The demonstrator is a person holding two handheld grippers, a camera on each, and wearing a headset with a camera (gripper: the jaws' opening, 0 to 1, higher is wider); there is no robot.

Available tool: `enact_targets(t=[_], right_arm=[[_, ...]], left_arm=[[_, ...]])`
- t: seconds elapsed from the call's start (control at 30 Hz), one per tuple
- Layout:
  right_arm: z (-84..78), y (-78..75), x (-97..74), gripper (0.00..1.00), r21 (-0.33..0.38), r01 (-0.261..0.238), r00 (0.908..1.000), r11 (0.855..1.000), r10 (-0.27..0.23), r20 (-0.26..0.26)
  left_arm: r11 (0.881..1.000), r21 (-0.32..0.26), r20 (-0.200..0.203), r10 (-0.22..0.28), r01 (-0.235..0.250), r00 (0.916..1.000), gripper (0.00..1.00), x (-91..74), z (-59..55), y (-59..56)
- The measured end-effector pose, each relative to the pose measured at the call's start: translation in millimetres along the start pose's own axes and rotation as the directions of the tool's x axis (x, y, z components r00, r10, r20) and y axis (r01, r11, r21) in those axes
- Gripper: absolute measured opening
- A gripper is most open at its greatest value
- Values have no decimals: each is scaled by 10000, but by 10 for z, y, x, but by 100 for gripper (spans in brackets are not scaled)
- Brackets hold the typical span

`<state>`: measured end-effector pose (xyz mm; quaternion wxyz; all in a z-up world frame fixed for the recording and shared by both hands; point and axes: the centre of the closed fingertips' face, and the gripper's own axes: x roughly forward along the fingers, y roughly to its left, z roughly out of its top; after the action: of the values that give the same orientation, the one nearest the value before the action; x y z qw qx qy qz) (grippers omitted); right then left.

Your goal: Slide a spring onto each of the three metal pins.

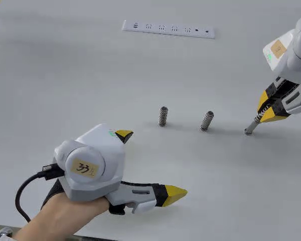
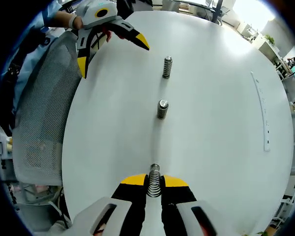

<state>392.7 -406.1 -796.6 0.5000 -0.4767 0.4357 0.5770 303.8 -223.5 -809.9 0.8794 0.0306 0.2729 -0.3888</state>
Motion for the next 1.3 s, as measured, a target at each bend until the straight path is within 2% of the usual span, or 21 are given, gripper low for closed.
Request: enact_targets(t=[0.7,1.3], right_arm=[[-35,27,315,7,-66,-233,9993,9997,231,-285],[-11,51,397,7,58,-143,9997,9999,144,-215]], left_arm=[[9997,-198,-77,172,-173,9998,97,-21,-57,76],[9998,-154,-151,79,-81,9999,97,-20,-79,54]])
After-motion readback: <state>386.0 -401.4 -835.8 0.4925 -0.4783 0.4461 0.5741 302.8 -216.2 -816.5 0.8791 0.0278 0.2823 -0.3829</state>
